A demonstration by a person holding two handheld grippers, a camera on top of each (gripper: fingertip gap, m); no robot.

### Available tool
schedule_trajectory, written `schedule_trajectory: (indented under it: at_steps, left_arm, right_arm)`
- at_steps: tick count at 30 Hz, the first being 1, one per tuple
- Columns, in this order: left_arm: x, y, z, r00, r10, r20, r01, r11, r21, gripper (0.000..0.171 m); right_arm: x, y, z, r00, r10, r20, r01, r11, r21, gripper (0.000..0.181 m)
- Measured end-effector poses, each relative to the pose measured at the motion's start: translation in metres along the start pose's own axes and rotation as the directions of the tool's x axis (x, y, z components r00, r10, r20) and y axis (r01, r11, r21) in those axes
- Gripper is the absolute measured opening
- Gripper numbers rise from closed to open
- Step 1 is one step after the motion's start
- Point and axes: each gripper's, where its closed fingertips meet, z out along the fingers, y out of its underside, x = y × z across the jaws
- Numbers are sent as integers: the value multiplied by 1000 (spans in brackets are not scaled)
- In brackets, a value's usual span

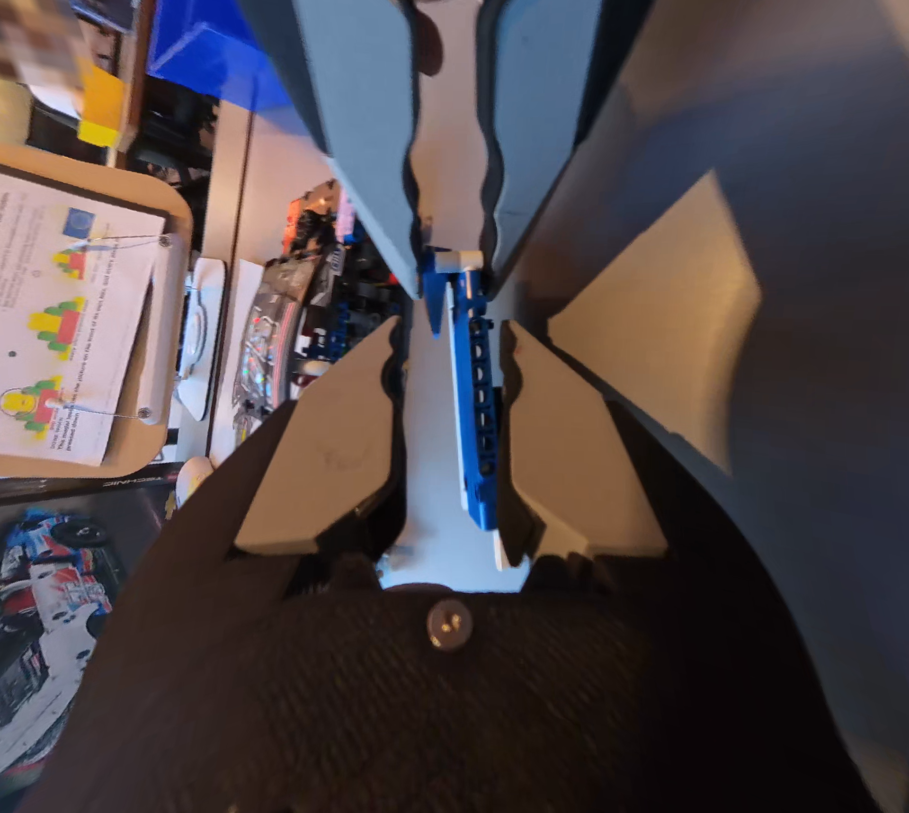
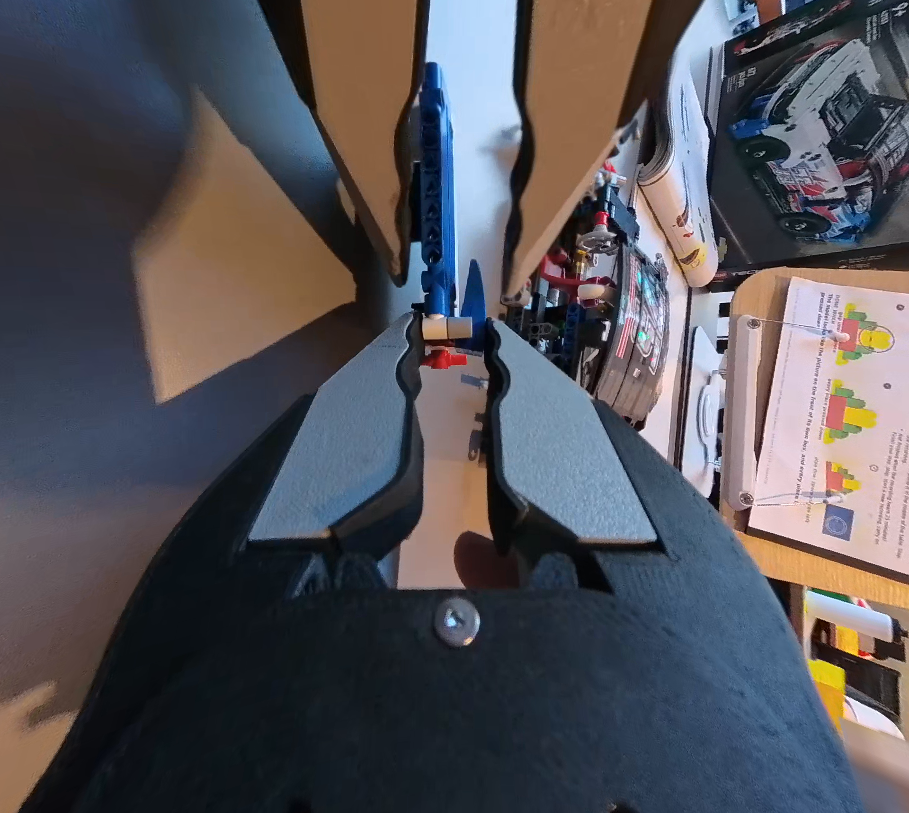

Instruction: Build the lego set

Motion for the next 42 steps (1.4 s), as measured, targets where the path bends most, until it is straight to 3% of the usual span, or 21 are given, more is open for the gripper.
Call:
schedule_trajectory:
  at_steps: [6, 11, 14, 19, 24, 29, 35, 42]
  left_arm:
    - [1, 3, 6, 994, 102, 50, -99, 994, -49, 12]
    - [-8, -5, 0, 989, -141, -37, 144, 981, 132, 11]
    - [-16, -13, -8, 948, -281, -152, 313, 912, 265, 11]
    - [-27, -25, -24, 850, -399, -344, 520, 740, 426, 11]
    - [-31, -34, -38, 796, -406, -450, 602, 610, 515, 11]
    - [-36, -38, -46, 703, -426, -570, 710, 470, 524, 11]
    - [-39, -42, -48, 648, -428, -630, 761, 405, 507, 11]
    - [-39, -43, -48, 615, -426, -664, 787, 381, 485, 12]
  right_arm:
    - [-4, -3, 0, 999, 4, 35, -4, 1000, -2, 22]
    - [10, -14, -9, 994, 113, 14, -114, 985, 127, 21]
    - [24, -23, -19, 970, 244, 18, -241, 938, 248, 22]
    - [41, -40, -32, 928, 371, 31, -353, 851, 387, 22]
    - [46, -52, -42, 891, 440, 113, -439, 771, 461, 22]
    - [53, -58, -46, 851, 486, 199, -516, 703, 489, 22]
    - [56, -60, -49, 819, 505, 272, -569, 656, 496, 21]
    - [56, -59, -50, 834, 498, 237, -546, 690, 475, 21]
